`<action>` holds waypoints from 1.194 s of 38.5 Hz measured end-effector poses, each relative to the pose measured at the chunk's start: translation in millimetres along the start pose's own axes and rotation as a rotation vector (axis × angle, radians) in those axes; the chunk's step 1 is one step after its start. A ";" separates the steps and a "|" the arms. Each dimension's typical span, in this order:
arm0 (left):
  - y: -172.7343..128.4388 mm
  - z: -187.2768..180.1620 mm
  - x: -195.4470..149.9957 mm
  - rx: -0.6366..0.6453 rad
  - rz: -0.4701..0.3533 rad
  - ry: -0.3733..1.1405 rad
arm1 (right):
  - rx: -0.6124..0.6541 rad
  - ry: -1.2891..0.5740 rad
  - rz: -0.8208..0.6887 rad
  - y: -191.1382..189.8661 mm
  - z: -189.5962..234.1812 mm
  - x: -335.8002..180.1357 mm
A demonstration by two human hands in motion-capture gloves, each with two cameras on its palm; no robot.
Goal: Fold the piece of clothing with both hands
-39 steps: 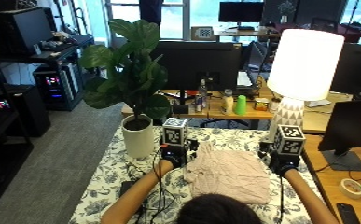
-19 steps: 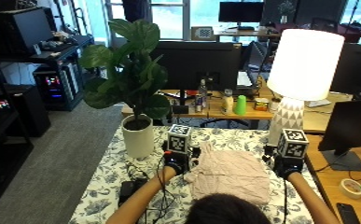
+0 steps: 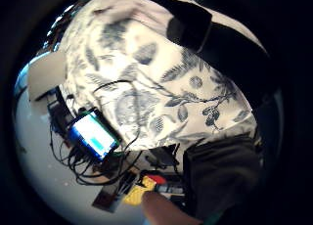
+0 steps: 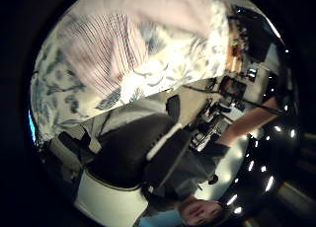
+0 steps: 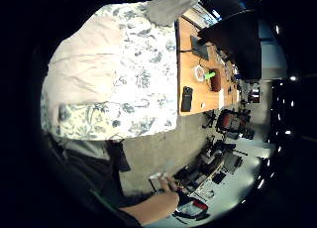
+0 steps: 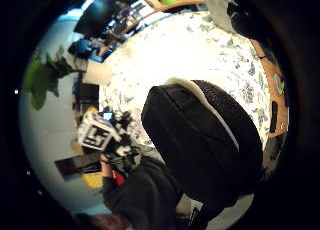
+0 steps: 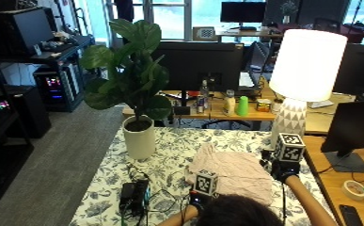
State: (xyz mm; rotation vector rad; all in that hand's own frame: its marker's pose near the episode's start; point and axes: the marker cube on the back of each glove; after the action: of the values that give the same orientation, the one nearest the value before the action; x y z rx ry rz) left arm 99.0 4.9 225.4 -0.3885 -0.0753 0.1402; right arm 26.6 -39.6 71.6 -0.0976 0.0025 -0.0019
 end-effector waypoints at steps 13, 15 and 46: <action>-89.3 14.1 -24.3 0.339 -0.151 -0.175 | -0.195 0.019 -0.057 3.7 65.4 -5.7; -93.1 -0.3 -28.3 0.390 -0.170 -0.210 | -0.230 0.037 -0.077 -0.3 81.7 -7.0; -135.8 -63.3 -59.8 0.502 -0.243 -0.321 | -0.378 0.034 0.023 11.3 136.7 -30.2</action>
State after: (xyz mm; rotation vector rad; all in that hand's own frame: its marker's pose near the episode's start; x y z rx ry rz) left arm 62.8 -152.0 216.2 0.1487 -0.3944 -0.0224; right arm -3.3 -15.0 206.6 -0.4758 0.0386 0.0199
